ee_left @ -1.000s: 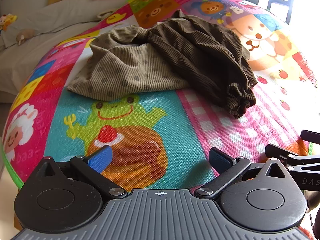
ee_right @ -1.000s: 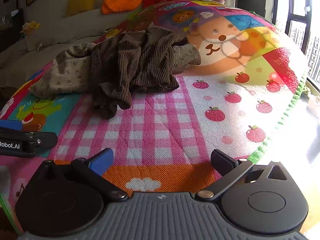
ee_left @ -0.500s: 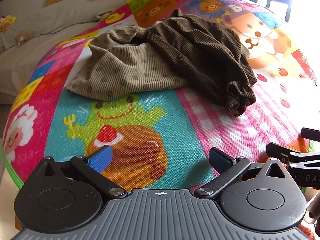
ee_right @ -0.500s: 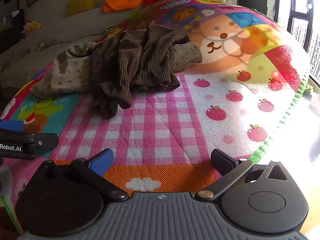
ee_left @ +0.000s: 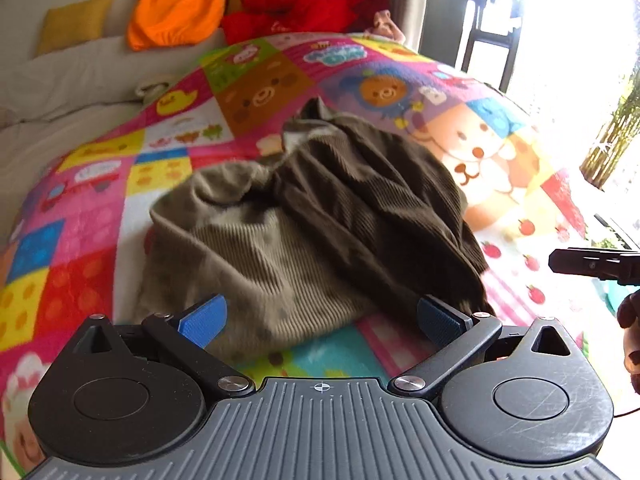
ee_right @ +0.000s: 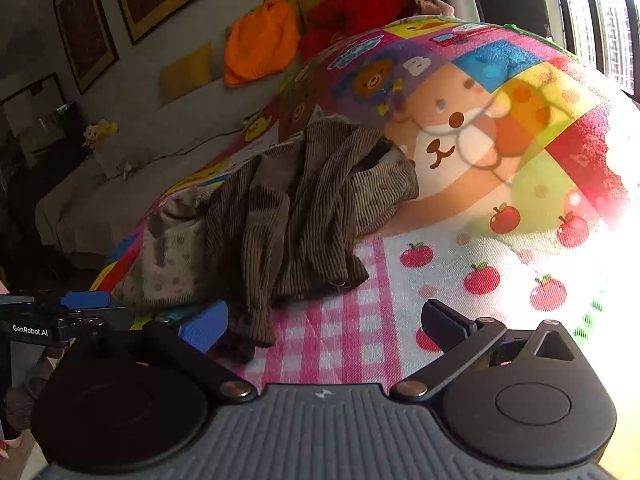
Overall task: Fold clothes
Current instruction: 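Grasp the brown corduroy dress with both grippers and lift it up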
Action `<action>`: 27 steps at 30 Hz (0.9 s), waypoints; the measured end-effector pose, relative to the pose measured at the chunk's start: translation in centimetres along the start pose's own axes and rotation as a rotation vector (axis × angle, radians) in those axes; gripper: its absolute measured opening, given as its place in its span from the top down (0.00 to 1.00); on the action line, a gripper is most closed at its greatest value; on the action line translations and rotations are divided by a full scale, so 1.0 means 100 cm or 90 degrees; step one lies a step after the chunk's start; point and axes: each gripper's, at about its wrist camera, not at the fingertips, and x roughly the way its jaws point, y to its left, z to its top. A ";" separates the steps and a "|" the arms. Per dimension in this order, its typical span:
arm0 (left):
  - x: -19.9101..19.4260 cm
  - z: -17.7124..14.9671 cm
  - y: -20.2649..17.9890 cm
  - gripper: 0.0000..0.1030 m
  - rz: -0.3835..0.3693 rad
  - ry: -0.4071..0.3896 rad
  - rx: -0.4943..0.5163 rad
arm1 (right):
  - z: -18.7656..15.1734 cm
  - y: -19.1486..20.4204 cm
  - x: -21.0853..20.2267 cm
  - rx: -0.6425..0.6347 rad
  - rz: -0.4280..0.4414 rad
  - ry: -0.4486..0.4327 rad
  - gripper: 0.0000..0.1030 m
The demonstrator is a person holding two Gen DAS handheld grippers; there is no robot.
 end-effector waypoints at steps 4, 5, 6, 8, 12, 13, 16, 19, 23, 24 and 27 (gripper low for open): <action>0.050 0.030 0.037 0.00 0.007 0.013 0.042 | 0.040 -0.011 0.053 0.001 -0.029 -0.003 0.00; 0.063 0.033 0.045 0.00 0.013 0.024 0.039 | 0.049 -0.014 0.071 0.009 -0.036 0.005 0.00; 0.079 0.035 0.055 0.00 0.017 0.042 0.033 | 0.056 -0.017 0.090 0.023 -0.042 0.013 0.00; 0.104 0.037 0.068 0.00 0.010 0.074 0.014 | 0.063 -0.019 0.121 0.038 -0.034 0.028 0.00; 0.132 0.027 0.081 0.00 -0.043 0.113 -0.045 | 0.070 -0.014 0.175 0.051 -0.011 0.053 0.11; 0.132 0.026 0.079 0.00 -0.053 0.108 -0.048 | 0.069 -0.010 0.185 0.051 -0.009 0.058 0.16; 0.127 0.024 0.069 0.00 -0.088 0.106 -0.059 | 0.063 0.006 0.188 -0.003 -0.015 0.053 0.47; 0.114 0.016 0.052 0.00 -0.139 0.120 -0.063 | 0.059 0.011 0.177 -0.010 0.004 0.073 0.66; 0.091 -0.002 0.023 0.00 -0.197 0.141 -0.052 | 0.045 0.007 0.144 -0.002 0.037 0.099 0.76; 0.083 -0.009 0.014 0.00 -0.208 0.147 -0.046 | 0.037 0.006 0.132 -0.005 0.043 0.105 0.76; 0.057 -0.033 -0.011 0.00 -0.238 0.159 -0.022 | 0.013 0.002 0.091 -0.010 0.055 0.118 0.77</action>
